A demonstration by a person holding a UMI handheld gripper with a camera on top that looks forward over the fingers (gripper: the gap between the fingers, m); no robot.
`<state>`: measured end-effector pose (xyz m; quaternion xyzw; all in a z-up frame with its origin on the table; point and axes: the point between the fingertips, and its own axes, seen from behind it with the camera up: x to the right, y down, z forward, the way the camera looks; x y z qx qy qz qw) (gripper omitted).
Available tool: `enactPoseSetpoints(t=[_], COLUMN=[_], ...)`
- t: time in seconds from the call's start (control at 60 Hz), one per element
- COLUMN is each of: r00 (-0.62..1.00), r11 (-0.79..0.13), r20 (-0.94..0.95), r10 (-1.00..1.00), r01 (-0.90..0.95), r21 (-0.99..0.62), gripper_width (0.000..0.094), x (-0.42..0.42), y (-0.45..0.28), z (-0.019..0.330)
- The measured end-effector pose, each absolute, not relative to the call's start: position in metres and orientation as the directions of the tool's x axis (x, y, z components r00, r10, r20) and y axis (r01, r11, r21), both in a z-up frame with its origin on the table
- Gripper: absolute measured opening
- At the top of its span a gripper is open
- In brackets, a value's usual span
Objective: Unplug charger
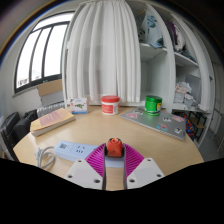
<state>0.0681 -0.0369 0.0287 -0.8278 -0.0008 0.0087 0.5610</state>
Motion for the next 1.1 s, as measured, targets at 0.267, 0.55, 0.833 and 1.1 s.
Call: enactPoseSetpoints(t=[0.267, 0.55, 0.833, 1.1], r00=[0.999, 0.997, 0.997, 0.997], r11=[-0.346, -0.134, -0.375, -0.511], r20=[-0.05, -0.075, -0.042, -0.031], r10=[0.009, -0.029, -0.071, -0.072], r01=[-0.044, -0.078, -0.066, -0.064], r21=[-0.937, -0.988, -0.925, -0.857], gripper_width=[0.0166, 0.0164, 0.0165, 0.0209], x=[0.067, 0.117, 0.154, 0.162], y=[-0.037, -0.067, -0.07, -0.061], z=[0.037, 0.157, 0.053, 0.006])
